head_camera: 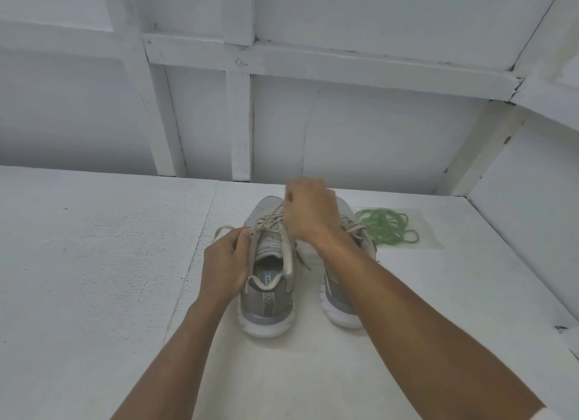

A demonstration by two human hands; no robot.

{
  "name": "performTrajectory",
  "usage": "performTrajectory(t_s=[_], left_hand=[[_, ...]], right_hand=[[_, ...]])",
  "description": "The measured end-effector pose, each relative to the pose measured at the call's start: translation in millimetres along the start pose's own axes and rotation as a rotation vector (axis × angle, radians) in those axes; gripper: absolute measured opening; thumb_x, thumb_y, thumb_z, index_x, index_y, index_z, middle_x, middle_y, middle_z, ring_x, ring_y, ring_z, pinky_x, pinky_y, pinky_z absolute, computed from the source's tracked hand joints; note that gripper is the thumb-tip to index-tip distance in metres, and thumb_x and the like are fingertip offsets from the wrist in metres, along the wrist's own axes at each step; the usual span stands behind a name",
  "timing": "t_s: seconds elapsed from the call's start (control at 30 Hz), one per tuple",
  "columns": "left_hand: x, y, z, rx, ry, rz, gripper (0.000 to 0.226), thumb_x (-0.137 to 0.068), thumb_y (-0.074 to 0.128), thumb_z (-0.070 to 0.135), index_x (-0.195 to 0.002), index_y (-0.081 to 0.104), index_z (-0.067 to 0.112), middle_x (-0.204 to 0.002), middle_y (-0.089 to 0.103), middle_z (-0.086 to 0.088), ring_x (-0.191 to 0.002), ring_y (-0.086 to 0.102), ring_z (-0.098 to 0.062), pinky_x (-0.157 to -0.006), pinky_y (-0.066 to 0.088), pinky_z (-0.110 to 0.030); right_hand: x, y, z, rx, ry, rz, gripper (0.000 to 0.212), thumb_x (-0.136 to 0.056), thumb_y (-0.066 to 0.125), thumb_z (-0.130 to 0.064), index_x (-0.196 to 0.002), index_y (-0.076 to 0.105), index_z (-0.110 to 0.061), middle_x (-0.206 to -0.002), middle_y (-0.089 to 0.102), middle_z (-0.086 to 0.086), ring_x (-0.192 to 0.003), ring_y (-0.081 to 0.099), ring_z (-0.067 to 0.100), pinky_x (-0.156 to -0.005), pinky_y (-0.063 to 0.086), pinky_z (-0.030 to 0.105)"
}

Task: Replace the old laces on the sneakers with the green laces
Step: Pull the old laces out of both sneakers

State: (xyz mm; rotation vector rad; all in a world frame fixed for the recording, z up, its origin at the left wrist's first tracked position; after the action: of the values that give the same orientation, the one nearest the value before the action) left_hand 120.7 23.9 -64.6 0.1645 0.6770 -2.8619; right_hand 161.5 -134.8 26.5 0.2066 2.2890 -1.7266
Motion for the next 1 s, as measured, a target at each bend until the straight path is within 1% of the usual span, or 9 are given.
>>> performTrajectory(t_s=[0.1, 0.2, 0.27, 0.37, 0.5, 0.63, 0.83, 0.93, 1.0], left_hand=[[0.6, 0.6, -0.4, 0.011, -0.005, -0.003, 0.030, -0.101, 0.042, 0.032, -0.095, 0.071, 0.027, -0.083, 0.069, 0.006, -0.078, 0.060, -0.006, -0.072, 0.046, -0.019], [0.7, -0.2, 0.3, 0.010, -0.013, 0.012, 0.030, -0.101, 0.043, 0.031, -0.095, 0.072, 0.022, -0.082, 0.068, 0.005, -0.077, 0.059, -0.008, -0.072, 0.045, -0.019], [1.0, -0.4, 1.1, 0.014, -0.015, 0.012, 0.029, -0.101, 0.044, 0.031, -0.092, 0.070, 0.025, -0.079, 0.067, 0.009, -0.078, 0.060, -0.007, -0.071, 0.045, -0.017], [1.4, 0.0, 1.6, -0.003, 0.005, 0.003, 0.028, -0.101, 0.042, 0.033, -0.087, 0.066, 0.027, -0.078, 0.069, 0.003, -0.078, 0.062, -0.012, -0.072, 0.048, -0.026], [3.0, -0.9, 2.1, 0.010, 0.006, 0.002, 0.028, -0.101, 0.042, 0.032, -0.084, 0.065, 0.031, -0.081, 0.070, 0.001, -0.082, 0.063, -0.018, -0.075, 0.049, -0.032], [2.0, -0.6, 2.5, 0.005, 0.009, 0.005, 0.028, -0.101, 0.042, 0.033, -0.087, 0.066, 0.027, -0.086, 0.071, -0.004, -0.084, 0.064, -0.021, -0.077, 0.050, -0.037], [1.1, 0.4, 0.3, 0.011, 0.009, -0.001, 0.030, -0.101, 0.043, 0.032, -0.092, 0.070, 0.023, -0.081, 0.069, 0.005, -0.079, 0.062, -0.011, -0.071, 0.048, -0.026], [1.7, 0.2, 0.7, 0.021, -0.003, -0.012, 0.024, -0.101, 0.043, 0.032, -0.090, 0.065, 0.033, -0.078, 0.066, 0.014, -0.077, 0.059, -0.001, -0.068, 0.044, -0.017], [2.6, 0.3, 1.4, 0.016, -0.002, -0.018, 0.024, -0.101, 0.043, 0.032, -0.086, 0.062, 0.034, -0.078, 0.067, 0.010, -0.076, 0.060, -0.004, -0.068, 0.045, -0.019]], right_hand=[[-8.5, -26.6, 22.2, -0.019, 0.085, 0.126, 0.013, -0.090, 0.051, -0.013, -0.098, 0.061, -0.013, -0.108, 0.060, 0.002, -0.106, 0.049, 0.028, -0.083, 0.037, 0.037], [-5.0, -13.0, 14.5, -0.086, 0.044, 0.005, 0.034, -0.090, 0.052, -0.012, -0.124, 0.050, -0.012, -0.126, 0.053, 0.007, -0.115, 0.046, 0.030, -0.092, 0.038, 0.040], [2.2, 3.8, -3.1, -0.148, -0.016, -0.098, 0.042, -0.089, 0.054, -0.017, -0.130, 0.047, -0.013, -0.132, 0.051, 0.007, -0.121, 0.044, 0.029, -0.097, 0.038, 0.040], [16.1, 35.6, -27.2, -0.030, -0.106, -0.242, 0.029, -0.088, 0.056, -0.025, -0.115, 0.062, -0.018, -0.123, 0.057, 0.003, -0.116, 0.048, 0.028, -0.092, 0.039, 0.039], [28.8, 44.1, -36.9, 0.025, -0.132, -0.203, 0.015, -0.090, 0.053, -0.016, -0.102, 0.062, -0.015, -0.107, 0.060, 0.005, -0.103, 0.052, 0.027, -0.072, 0.035, 0.032], [24.6, 36.2, -27.8, -0.067, -0.088, -0.193, 0.011, -0.087, 0.053, -0.007, -0.093, 0.060, -0.013, -0.099, 0.059, 0.005, -0.087, 0.051, 0.025, -0.065, 0.034, 0.031], [17.2, 22.4, -13.9, -0.147, -0.051, -0.144, 0.013, -0.082, 0.050, 0.000, -0.083, 0.056, -0.012, -0.089, 0.060, 0.006, -0.082, 0.054, 0.028, -0.064, 0.042, 0.035], [11.5, 14.7, -6.5, -0.147, -0.038, -0.122, 0.016, -0.081, 0.049, 0.001, -0.081, 0.054, -0.014, -0.089, 0.061, 0.007, -0.081, 0.053, 0.028, -0.066, 0.045, 0.037], [8.0, 8.7, 1.7, -0.186, -0.011, -0.103, 0.015, -0.079, 0.049, 0.003, -0.079, 0.056, -0.011, -0.085, 0.060, 0.007, -0.079, 0.054, 0.028, -0.064, 0.046, 0.037]])
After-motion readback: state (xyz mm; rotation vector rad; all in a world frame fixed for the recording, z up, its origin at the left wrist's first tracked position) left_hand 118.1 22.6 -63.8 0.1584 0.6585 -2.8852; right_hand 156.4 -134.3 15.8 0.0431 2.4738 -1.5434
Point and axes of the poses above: each hand's wrist, its own x-axis away from the middle knuckle, its own y-axis out of the palm, z = x × y, the point moved 10 cm from there along -x, towards the middle knuckle
